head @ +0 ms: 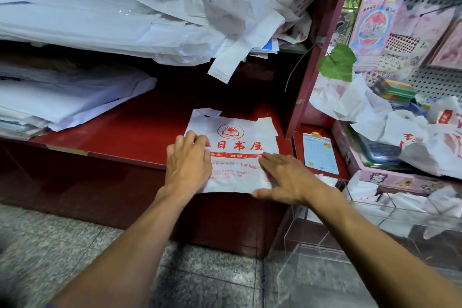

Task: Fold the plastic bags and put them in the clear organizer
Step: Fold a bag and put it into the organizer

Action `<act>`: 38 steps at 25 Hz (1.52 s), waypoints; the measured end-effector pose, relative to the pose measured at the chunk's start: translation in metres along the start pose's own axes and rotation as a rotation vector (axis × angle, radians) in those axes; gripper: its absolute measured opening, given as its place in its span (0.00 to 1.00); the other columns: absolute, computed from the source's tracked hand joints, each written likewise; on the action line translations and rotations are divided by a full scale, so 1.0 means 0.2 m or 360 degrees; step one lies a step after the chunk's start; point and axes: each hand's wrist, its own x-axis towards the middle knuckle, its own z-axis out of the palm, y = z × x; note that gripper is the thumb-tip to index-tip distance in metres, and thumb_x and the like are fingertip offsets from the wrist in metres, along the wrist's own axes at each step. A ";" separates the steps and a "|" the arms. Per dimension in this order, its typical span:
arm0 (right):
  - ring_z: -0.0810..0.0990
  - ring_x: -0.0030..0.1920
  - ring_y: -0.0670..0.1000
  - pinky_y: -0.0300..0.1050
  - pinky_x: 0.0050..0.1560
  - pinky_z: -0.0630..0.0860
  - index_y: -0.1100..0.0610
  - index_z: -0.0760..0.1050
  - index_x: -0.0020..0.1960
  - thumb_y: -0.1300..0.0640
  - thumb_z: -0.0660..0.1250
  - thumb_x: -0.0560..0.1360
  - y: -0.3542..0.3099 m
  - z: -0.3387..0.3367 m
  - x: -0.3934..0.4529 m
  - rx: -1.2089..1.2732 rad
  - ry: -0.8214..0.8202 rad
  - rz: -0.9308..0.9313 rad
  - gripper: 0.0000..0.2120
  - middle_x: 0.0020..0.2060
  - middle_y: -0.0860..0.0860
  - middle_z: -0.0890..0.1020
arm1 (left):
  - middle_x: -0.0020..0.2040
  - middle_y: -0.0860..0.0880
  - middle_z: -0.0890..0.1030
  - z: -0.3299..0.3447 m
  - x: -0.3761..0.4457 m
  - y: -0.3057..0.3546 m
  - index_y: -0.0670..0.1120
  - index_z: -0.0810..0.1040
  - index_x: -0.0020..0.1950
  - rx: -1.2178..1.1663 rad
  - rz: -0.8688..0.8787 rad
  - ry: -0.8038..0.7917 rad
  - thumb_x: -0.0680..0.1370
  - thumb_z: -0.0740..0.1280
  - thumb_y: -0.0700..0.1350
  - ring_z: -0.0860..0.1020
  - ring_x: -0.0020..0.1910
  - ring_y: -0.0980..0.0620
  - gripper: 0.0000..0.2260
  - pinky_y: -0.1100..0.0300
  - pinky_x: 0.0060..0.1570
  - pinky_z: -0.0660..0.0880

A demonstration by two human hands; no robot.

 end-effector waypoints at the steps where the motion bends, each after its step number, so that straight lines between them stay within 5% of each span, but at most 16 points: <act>1: 0.49 0.79 0.56 0.54 0.78 0.48 0.54 0.48 0.80 0.24 0.59 0.67 0.00 0.02 -0.01 -0.0089 -0.0050 0.0018 0.53 0.80 0.52 0.50 | 0.59 0.50 0.76 -0.02 0.00 0.00 0.49 0.75 0.61 -0.0098 0.0032 -0.0068 0.79 0.63 0.47 0.71 0.57 0.48 0.11 0.51 0.58 0.65; 3: 0.42 0.79 0.56 0.54 0.78 0.42 0.52 0.41 0.81 0.29 0.65 0.69 -0.02 0.05 -0.03 -0.0233 0.0060 -0.0022 0.54 0.80 0.51 0.41 | 0.64 0.53 0.74 -0.04 -0.01 -0.03 0.52 0.75 0.64 -0.0195 0.0103 -0.0413 0.76 0.66 0.46 0.70 0.62 0.49 0.17 0.51 0.63 0.64; 8: 0.73 0.66 0.54 0.48 0.67 0.69 0.51 0.70 0.71 0.48 0.69 0.75 -0.03 0.05 -0.04 0.0007 0.0484 -0.0201 0.26 0.68 0.49 0.74 | 0.79 0.54 0.56 -0.08 -0.07 -0.14 0.58 0.58 0.78 -0.0067 0.0277 -0.0852 0.68 0.71 0.39 0.53 0.77 0.52 0.42 0.48 0.76 0.49; 10: 0.79 0.58 0.50 0.46 0.60 0.75 0.51 0.79 0.62 0.51 0.70 0.76 -0.01 0.03 -0.04 0.0395 0.0487 -0.0189 0.15 0.59 0.46 0.81 | 0.76 0.52 0.65 -0.08 -0.08 -0.19 0.56 0.63 0.76 -0.0179 0.0185 -0.0620 0.70 0.70 0.36 0.61 0.75 0.50 0.37 0.50 0.75 0.56; 12: 0.79 0.43 0.44 0.43 0.47 0.75 0.53 0.83 0.47 0.56 0.69 0.77 0.01 -0.01 -0.04 0.0860 0.0532 -0.0080 0.04 0.41 0.43 0.83 | 0.60 0.49 0.79 -0.08 -0.07 -0.23 0.54 0.78 0.65 -0.0510 0.0008 -0.0338 0.73 0.72 0.37 0.76 0.61 0.50 0.23 0.56 0.63 0.69; 14: 0.72 0.34 0.45 0.46 0.40 0.70 0.55 0.78 0.37 0.57 0.68 0.78 0.03 -0.02 -0.03 0.1255 0.0620 0.0065 0.11 0.30 0.45 0.75 | 0.46 0.54 0.83 -0.10 -0.06 -0.27 0.54 0.84 0.49 -0.0922 -0.0165 -0.0268 0.74 0.74 0.39 0.80 0.48 0.59 0.10 0.60 0.50 0.72; 16: 0.69 0.33 0.47 0.46 0.39 0.67 0.58 0.74 0.34 0.58 0.67 0.78 0.03 -0.02 -0.01 0.1583 0.0764 0.0208 0.14 0.29 0.47 0.71 | 0.41 0.57 0.85 -0.12 -0.05 -0.29 0.54 0.84 0.44 -0.1233 -0.0327 -0.0222 0.75 0.73 0.39 0.80 0.43 0.64 0.08 0.63 0.47 0.72; 20: 0.73 0.33 0.48 0.46 0.38 0.72 0.52 0.79 0.42 0.59 0.71 0.74 0.03 -0.02 0.01 0.1800 0.0767 0.0420 0.04 0.29 0.47 0.73 | 0.42 0.57 0.86 -0.15 -0.04 -0.29 0.52 0.83 0.46 -0.1500 -0.0611 -0.0154 0.78 0.68 0.39 0.83 0.45 0.60 0.08 0.62 0.49 0.74; 24: 0.76 0.34 0.48 0.43 0.37 0.71 0.49 0.74 0.57 0.61 0.72 0.72 0.02 -0.02 0.03 0.1601 0.0558 0.0485 0.16 0.35 0.52 0.79 | 0.40 0.52 0.86 -0.14 -0.05 -0.29 0.51 0.80 0.51 -0.1501 -0.0744 -0.0141 0.76 0.69 0.36 0.84 0.42 0.55 0.10 0.59 0.47 0.76; 28: 0.77 0.35 0.49 0.41 0.35 0.70 0.55 0.74 0.57 0.60 0.70 0.76 0.00 0.00 0.06 0.1523 0.0654 0.0567 0.11 0.38 0.56 0.81 | 0.35 0.51 0.84 -0.13 -0.04 -0.30 0.52 0.78 0.56 -0.1298 -0.0795 -0.0131 0.74 0.71 0.37 0.82 0.38 0.53 0.15 0.58 0.43 0.73; 33: 0.76 0.37 0.47 0.40 0.36 0.70 0.52 0.71 0.60 0.52 0.73 0.74 -0.01 -0.01 0.06 0.1601 0.0590 0.0587 0.18 0.38 0.50 0.77 | 0.37 0.49 0.83 -0.13 -0.04 -0.33 0.50 0.76 0.61 -0.1034 -0.0772 -0.0065 0.72 0.72 0.39 0.81 0.43 0.53 0.19 0.60 0.43 0.71; 38: 0.79 0.44 0.52 0.45 0.45 0.75 0.54 0.67 0.67 0.56 0.72 0.73 -0.04 0.01 0.07 0.1166 0.0519 0.0561 0.25 0.43 0.51 0.78 | 0.47 0.51 0.80 -0.12 -0.06 -0.35 0.49 0.77 0.61 -0.0709 -0.0563 -0.0086 0.72 0.70 0.37 0.78 0.50 0.49 0.19 0.57 0.46 0.72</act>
